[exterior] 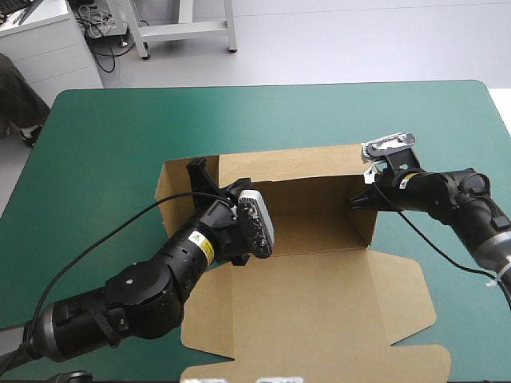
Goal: Fold the box
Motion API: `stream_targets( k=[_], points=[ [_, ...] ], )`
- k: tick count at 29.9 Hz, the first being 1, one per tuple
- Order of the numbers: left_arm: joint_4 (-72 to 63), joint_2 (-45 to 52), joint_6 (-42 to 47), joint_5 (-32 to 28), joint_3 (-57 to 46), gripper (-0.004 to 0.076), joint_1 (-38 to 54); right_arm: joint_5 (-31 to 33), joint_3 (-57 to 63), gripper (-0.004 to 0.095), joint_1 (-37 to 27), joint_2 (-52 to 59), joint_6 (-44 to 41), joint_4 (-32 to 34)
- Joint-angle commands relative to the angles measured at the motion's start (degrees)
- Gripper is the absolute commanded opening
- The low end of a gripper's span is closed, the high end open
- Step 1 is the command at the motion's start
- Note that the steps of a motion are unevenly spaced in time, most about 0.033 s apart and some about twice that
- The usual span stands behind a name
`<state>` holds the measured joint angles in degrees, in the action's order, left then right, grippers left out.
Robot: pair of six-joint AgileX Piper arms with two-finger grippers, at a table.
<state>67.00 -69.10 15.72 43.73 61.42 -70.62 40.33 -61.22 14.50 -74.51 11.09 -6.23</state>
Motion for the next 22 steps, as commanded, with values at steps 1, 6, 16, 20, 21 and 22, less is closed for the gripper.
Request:
stream_targets(
  k=[1,6,16,20,21,22],
  points=[
    [-5.4,1.58,-5.42,0.56,3.91,-0.0006,-0.39,-0.79,-1.77,-0.0023,-0.54,1.35,0.82,1.45],
    [-25.27,1.58,-19.16,2.29,12.61,-0.0006,5.0,-0.68,-1.77,-0.0023,-0.54,1.35,0.82,1.45],
    [-57.15,2.0,-32.71,11.91,26.19,-0.0006,37.59,-0.08,-1.77,-0.0023,-0.54,1.35,0.82,1.45],
    [-59.84,2.77,-32.23,14.35,26.08,-0.0006,49.53,0.28,-1.77,-0.0023,-0.54,1.35,0.39,1.45],
    [-61.54,3.04,-32.23,15.05,26.08,-0.0006,52.52,0.26,-1.77,-0.0023,-0.54,1.35,0.39,1.45],
    [-63.36,3.2,-32.23,15.64,26.08,-0.0006,55.45,0.39,-1.77,-0.0023,-0.54,1.35,0.39,1.45]
  ],
)
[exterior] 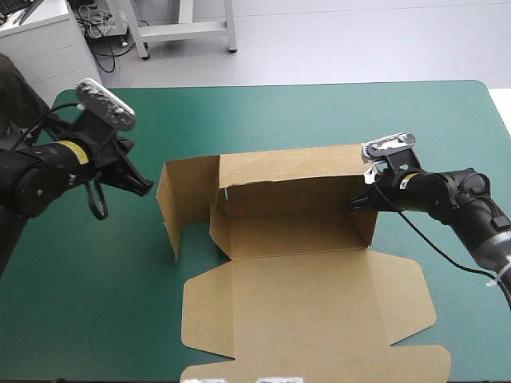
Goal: Fold the box
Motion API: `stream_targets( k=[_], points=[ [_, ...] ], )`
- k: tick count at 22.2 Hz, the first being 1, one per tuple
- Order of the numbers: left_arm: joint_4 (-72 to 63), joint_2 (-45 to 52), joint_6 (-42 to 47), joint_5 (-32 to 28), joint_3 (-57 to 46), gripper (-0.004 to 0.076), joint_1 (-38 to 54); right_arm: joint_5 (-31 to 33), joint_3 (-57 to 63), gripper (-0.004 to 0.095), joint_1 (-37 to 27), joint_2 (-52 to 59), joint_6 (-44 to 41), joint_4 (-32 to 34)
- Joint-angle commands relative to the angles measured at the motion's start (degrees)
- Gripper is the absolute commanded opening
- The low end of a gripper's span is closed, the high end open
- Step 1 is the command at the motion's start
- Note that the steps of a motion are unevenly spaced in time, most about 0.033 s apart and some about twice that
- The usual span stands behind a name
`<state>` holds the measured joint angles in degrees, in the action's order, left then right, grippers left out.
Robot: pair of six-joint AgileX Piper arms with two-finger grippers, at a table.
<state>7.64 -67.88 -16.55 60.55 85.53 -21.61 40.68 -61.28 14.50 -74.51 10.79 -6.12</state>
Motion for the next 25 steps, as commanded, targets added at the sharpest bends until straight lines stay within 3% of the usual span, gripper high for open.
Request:
stream_targets(
  k=[1,6,9,13,18,25],
  points=[
    [-5.9,2.03,0.03,-0.71,1.96,-0.0006,8.69,0.04,-1.71,-0.0023,-0.54,1.35,0.69,1.35],
    [-13.87,5.25,0.03,-2.24,-4.5,-0.0006,21.1,0.16,-1.71,-0.0023,-0.54,1.35,-0.2,0.32],
    [-13.58,9.95,0.03,-4.75,-13.01,-0.0006,21.78,1.51,-2.48,-0.0023,-0.54,1.54,-1.24,0.1],
    [-13.64,16.37,0.03,-10.29,-24.67,-0.0006,21.77,12.91,-8.73,-0.0023,-0.54,0.89,-1.24,0.67],
    [-13.22,19.61,0.03,-12.2,-26.36,-0.0006,21.77,29.28,-20.54,-0.0023,-0.54,-8.61,-0.91,0.3],
    [-12.97,20.11,0.03,-12.33,-26.36,-0.0006,21.77,30.84,-30.14,-0.0023,-0.54,-20.39,0.8,-4.01]
  ],
)
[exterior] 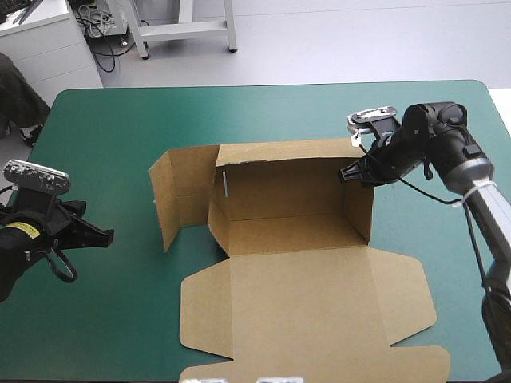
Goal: Fold the box
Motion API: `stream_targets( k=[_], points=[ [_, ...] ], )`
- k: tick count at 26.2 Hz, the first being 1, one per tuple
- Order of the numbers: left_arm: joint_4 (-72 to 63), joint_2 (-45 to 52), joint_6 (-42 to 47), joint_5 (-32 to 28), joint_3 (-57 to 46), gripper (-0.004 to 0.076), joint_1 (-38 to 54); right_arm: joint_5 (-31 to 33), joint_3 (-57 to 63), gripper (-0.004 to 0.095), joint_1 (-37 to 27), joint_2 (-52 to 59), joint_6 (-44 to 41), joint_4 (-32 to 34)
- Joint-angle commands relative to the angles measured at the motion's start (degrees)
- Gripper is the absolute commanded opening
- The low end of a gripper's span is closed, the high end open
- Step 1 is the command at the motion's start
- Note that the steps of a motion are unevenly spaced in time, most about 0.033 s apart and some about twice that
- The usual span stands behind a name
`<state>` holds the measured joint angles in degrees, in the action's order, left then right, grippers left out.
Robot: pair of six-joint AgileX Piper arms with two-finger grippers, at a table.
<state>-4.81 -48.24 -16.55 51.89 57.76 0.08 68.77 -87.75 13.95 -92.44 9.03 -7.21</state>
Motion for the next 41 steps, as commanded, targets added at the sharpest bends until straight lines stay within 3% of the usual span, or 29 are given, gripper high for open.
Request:
stream_targets(
  k=[1,9,12,15,16,17,19,35,41],
  points=[
    [-0.52,0.47,0.03,-3.67,1.41,-0.0006,0.08,2.75,-4.86,-0.0023,0.0,-4.12,3.02,-3.22],
    [-0.52,0.47,0.03,-3.56,1.41,-0.0006,0.08,2.66,-14.12,-0.001,0.0,-15.92,3.42,-3.18],
    [-0.52,0.47,0.03,-3.56,1.41,-0.0006,0.08,2.38,-17.01,0.0093,0.0,-18.92,3.31,-3.29],
    [-0.62,0.47,0.03,-3.47,1.41,-0.0006,0.08,1.35,-18.98,0.0314,0.0,-20.24,3.31,-3.39],
    [-0.76,0.47,0.03,-3.47,1.41,-0.0006,0.08,0.8,-19.14,0.0413,0.0,-20.29,3.43,-3.37],
    [-1.04,0.47,0.03,-3.47,1.41,-0.0006,0.08,0.64,-20.13,0.0607,0.0,-20.29,3.43,-3.37],
    [-1.04,0.47,0.03,-3.47,1.41,-0.0006,0.08,2.45,-22.44,0.077,0.0,-20.29,3.43,-3.54],
    [-1.04,0.47,0.34,-3.48,1.41,-0.0006,0.08,2.69,-22.63,0.0779,0.0,-1.87,-0.25,-1.4],
    [-1.17,0.47,0.49,-3.48,1.41,-0.0006,0.08,2.69,-16.15,0.0779,0.0,5.48,-0.52,-1.06]
  ],
)
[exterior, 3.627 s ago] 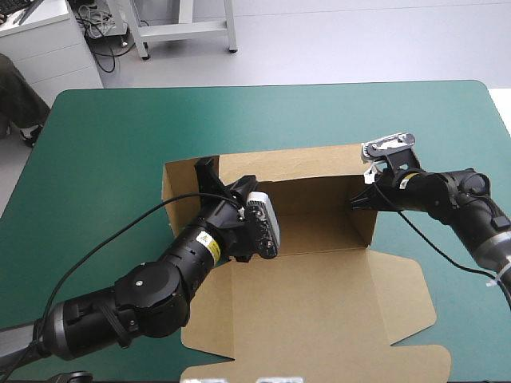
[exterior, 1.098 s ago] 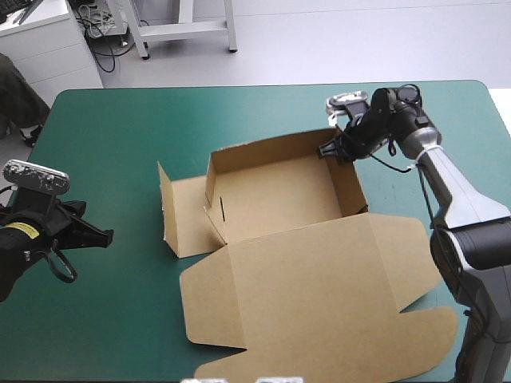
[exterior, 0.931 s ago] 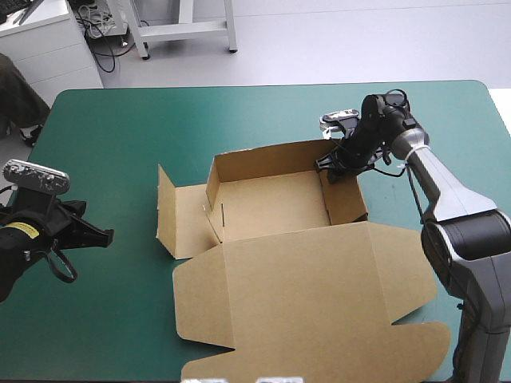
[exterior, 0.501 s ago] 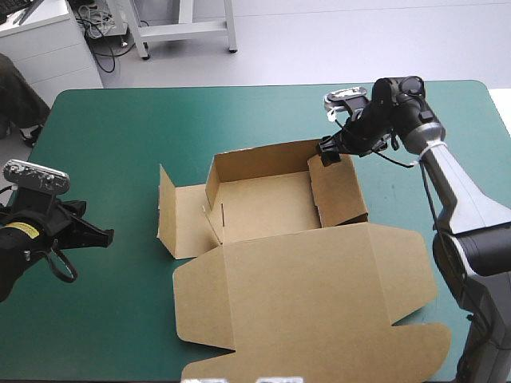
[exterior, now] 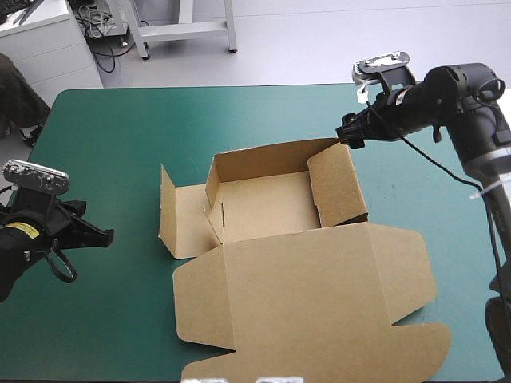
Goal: Fold the box
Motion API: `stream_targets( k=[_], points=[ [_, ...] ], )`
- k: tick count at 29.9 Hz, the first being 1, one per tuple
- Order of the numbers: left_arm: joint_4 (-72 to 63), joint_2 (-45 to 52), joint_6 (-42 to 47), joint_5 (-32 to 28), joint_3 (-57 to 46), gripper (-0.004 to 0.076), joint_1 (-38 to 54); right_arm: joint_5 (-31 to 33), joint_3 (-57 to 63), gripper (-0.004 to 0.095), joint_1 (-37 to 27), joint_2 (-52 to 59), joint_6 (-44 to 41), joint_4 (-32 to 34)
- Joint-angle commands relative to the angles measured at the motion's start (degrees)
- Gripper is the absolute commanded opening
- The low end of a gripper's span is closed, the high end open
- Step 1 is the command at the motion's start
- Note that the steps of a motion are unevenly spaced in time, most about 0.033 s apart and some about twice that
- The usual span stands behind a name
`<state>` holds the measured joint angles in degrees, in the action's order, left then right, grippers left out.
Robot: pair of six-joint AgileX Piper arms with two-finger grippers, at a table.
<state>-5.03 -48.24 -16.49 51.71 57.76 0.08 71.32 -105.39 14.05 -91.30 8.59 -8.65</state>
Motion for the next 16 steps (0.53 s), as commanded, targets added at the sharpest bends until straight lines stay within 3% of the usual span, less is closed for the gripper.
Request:
stream_targets(
  k=[1,16],
  points=[
    [-1.04,0.47,0.43,-3.3,1.41,-0.0006,0.08,0.14,2.87,0.0779,-0.1,4.53,-0.09,0.51],
    [-1.63,0.47,0.43,-2.7,1.41,-0.0006,0.08,-1.28,8.46,0.0778,-0.1,-7.3,0.73,0.61]
  ],
)
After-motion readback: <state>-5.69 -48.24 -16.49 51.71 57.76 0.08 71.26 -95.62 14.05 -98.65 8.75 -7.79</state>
